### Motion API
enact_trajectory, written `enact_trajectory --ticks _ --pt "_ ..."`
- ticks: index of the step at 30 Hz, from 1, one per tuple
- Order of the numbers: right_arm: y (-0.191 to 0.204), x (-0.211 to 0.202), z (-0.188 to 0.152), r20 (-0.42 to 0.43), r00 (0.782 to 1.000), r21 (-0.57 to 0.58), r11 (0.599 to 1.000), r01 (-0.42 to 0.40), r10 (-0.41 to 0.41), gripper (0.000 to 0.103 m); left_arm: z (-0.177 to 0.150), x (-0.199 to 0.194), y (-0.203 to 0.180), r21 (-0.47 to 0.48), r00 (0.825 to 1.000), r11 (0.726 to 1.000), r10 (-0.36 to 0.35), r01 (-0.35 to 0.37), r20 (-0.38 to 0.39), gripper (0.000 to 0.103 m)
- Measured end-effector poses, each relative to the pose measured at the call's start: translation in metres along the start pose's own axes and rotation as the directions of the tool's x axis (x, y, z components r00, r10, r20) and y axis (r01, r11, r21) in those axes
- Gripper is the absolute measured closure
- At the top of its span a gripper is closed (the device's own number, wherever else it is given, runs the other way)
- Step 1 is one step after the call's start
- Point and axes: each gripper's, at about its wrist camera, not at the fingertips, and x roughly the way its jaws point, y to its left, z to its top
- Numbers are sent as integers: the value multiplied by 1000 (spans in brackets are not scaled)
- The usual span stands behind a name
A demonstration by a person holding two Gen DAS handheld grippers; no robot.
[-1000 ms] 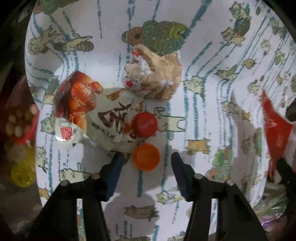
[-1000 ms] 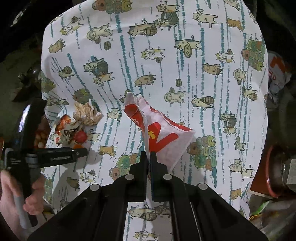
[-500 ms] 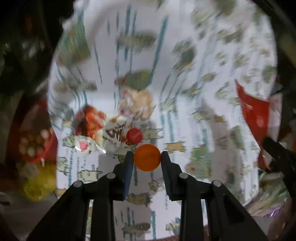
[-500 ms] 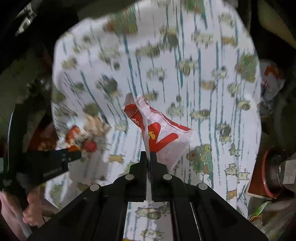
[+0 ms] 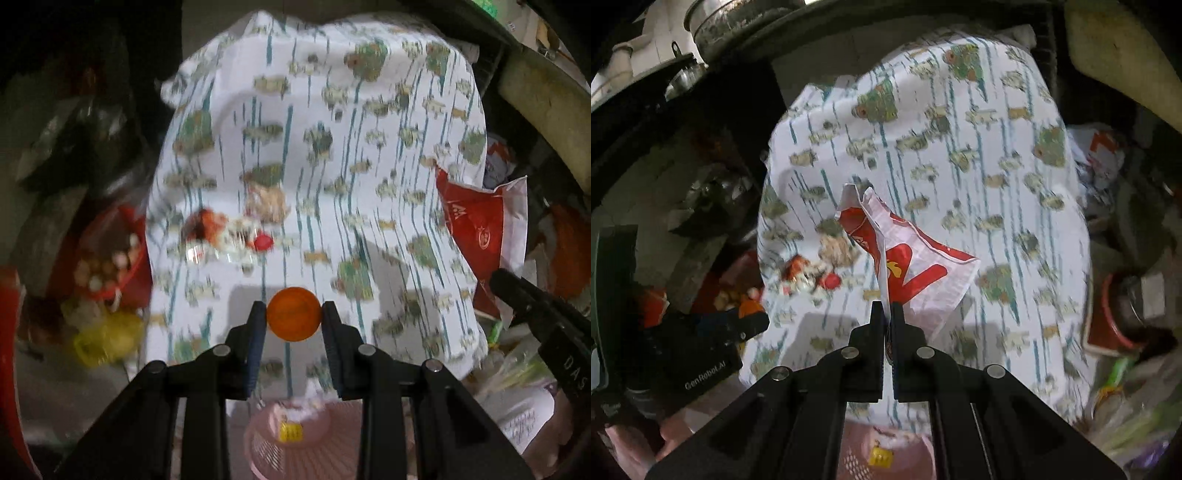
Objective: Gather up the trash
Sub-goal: 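Carry the cap and wrapper over the pink basket and open both tools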
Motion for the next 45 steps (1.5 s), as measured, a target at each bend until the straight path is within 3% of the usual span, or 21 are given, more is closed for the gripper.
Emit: enact_trajectory --ticks 2,7,11,18,22,25,28,33,35,38,42,45 --pt "3 -2 -17 -29 999 31 999 26 -25 99 -17 2 -1 -30 1000 1000 -2 1 -21 75" --pt "14 5 -66 -136 991 48 999 6 0 99 -59 22 -2 -102 993 994 -50 39 -106 75" --pt "6 22 -111 -251 966 45 996 71 -57 99 -96 53 1 -100 976 995 -31 9 -215 75" --pt "-24 50 -159 -383 924 147 987 64 -3 99 -157 108 5 -98 920 995 -48 11 -389 75" --pt "-30 70 -175 -449 885 211 977 -29 123 99 -191 138 2 -65 886 998 -40 11 -462 75" --pt "-24 79 -184 -480 875 127 992 10 53 99 -209 163 3 -35 861 999 7 -29 -509 75" --pt "-21 92 -196 -532 845 91 996 0 49 99 -220 183 5 -45 846 999 -22 -3 -533 75" --pt "-23 135 -217 -595 802 16 997 77 -52 99 -234 210 6 16 840 999 36 -33 -542 75" --pt "-22 152 -223 -614 788 18 998 56 -33 99 -237 215 9 -12 838 1000 6 -14 -545 75" --pt "-21 179 -235 -647 763 32 999 32 -4 99 -241 219 8 -4 838 1000 20 -27 -545 73" --pt "-29 209 -260 -699 715 80 995 67 8 99 -251 226 10 16 814 999 51 -51 -579 53" --pt "-34 214 -271 -707 707 75 992 98 -16 99 -256 228 11 43 804 997 79 -67 -589 35"
